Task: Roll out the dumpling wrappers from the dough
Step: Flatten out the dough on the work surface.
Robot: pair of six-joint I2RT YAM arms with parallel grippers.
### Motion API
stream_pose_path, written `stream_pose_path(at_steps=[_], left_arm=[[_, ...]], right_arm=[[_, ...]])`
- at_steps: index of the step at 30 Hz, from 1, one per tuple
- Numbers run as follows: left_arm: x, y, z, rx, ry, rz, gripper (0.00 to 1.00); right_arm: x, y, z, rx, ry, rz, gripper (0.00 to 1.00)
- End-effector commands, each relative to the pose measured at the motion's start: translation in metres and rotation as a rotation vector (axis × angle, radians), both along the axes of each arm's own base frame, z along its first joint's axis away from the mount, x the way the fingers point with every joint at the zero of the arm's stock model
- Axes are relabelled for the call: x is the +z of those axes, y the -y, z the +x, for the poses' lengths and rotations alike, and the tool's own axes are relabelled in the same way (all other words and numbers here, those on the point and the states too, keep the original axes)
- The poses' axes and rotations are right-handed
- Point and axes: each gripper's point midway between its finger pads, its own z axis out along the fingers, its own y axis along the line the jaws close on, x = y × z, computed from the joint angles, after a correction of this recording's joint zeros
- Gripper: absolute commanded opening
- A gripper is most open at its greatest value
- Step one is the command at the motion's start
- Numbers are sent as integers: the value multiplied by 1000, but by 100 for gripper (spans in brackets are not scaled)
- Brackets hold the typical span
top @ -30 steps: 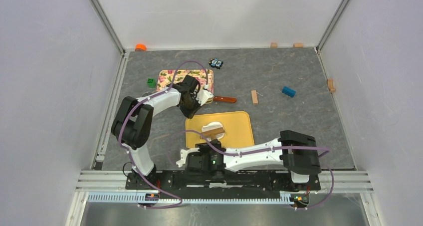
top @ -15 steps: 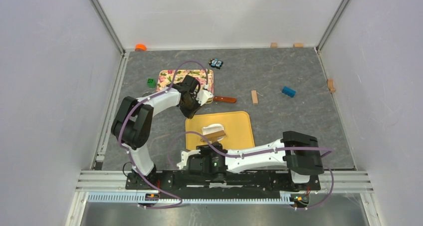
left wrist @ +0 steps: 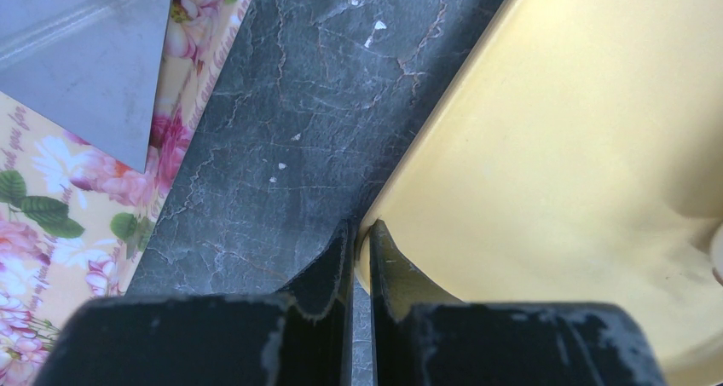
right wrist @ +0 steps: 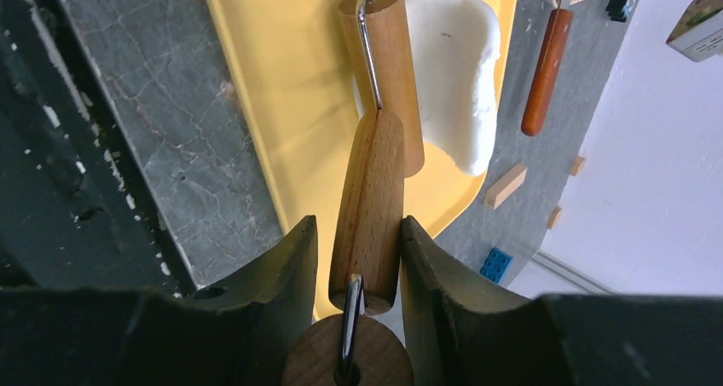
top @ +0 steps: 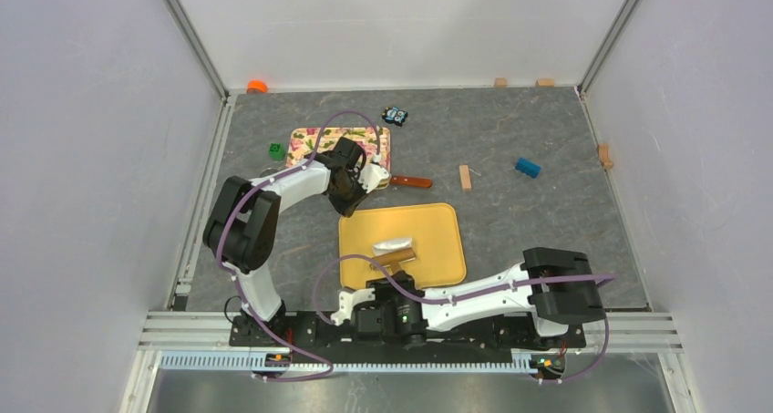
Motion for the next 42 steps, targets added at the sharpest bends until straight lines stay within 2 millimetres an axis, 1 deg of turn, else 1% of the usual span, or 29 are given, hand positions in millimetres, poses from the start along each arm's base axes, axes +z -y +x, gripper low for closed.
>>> stream_pose_path(at_steps=[1, 6, 13, 19, 23, 27, 30, 33, 35, 36, 39, 40, 42], left_arm=[[-46, -1, -26, -37, -106, 25, 2], [-46, -1, -26, -39, -106, 27, 2], [-46, -1, -26, -39, -107, 27, 2], [-46, -1, -26, -39, -107, 27, 2], [-45, -1, -26, -39, -106, 26, 2], [-46, -1, -26, -38, -107, 27, 2], [-46, -1, -26, -38, -107, 27, 2], [-46, -1, -26, -40, -107, 27, 2], [-46, -1, -26, -39, -106, 27, 2], [-46, -1, -26, -38, -107, 26, 2], [-46, -1, -26, -39, -107, 26, 2], [-45, -1, -26, -39, -106, 26, 2], [-46, -1, -26, -39, -106, 27, 2]], right_arm=[[-74, 42, -76, -58, -463, -118, 0], [-64, 41, -73, -57, -446, -125, 0], [-47, 45, -79, -72, -427, -101, 0], [-33, 49, -74, -88, -382, -113, 0], [-8, 45, -68, -94, -344, -51, 0], [33, 36, -60, -90, -298, 65, 0], [71, 26, -47, -88, -230, 147, 0], [110, 14, -27, -97, -123, 221, 0], [129, 6, -12, -93, -59, 251, 0], [136, 3, -5, -88, -29, 251, 0], [149, -1, 25, -103, 62, 249, 0], [152, -2, 34, -109, 80, 254, 0], [151, -9, 53, -106, 77, 284, 0]])
